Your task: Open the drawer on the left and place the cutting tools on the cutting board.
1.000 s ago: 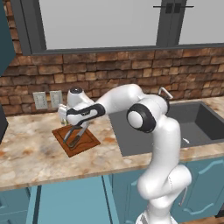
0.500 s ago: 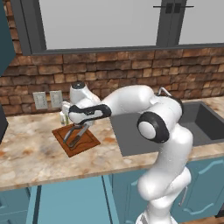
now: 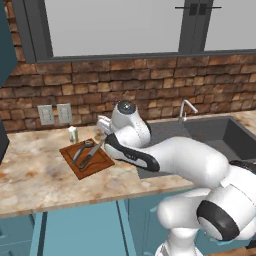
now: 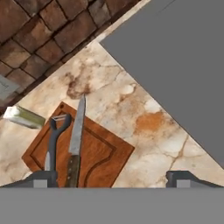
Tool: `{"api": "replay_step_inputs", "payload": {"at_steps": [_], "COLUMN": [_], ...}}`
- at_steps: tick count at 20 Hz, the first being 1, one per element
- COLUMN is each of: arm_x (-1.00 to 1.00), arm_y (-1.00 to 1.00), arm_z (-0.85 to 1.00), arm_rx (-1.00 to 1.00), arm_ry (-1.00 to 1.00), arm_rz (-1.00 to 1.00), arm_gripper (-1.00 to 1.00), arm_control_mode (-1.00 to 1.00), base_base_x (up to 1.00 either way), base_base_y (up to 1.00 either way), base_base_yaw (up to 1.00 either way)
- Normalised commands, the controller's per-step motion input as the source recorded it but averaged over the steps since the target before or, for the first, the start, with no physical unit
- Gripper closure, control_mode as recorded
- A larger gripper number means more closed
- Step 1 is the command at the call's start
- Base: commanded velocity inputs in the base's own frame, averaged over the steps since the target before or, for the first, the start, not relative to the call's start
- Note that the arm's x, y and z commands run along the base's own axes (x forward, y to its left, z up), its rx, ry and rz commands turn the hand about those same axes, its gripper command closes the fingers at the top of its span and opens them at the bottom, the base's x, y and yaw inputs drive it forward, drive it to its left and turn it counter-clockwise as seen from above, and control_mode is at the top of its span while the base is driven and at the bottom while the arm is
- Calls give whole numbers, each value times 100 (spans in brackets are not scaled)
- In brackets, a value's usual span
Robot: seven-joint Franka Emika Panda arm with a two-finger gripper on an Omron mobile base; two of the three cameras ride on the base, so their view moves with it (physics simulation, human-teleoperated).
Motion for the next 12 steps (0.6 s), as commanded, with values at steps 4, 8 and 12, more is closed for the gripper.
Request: {"api": "replay_step_inputs", "payload": {"at_steps": [4,8,12], "arm_x": [0,-34,-97], "arm_y": [0,0,20], "arm_z": [0,2,42], "arm_rx": [0,0,-8], "arm_ry": [0,-16,-30], "arm_rz": [0,0,1], "arm_gripper": [-100,-100,-100], "arm_control_mode": [-100,-100,-100], "base_base_x": [0,0,0], "base_base_y": [0,0,0], "base_base_yaw": [0,0,0]}}
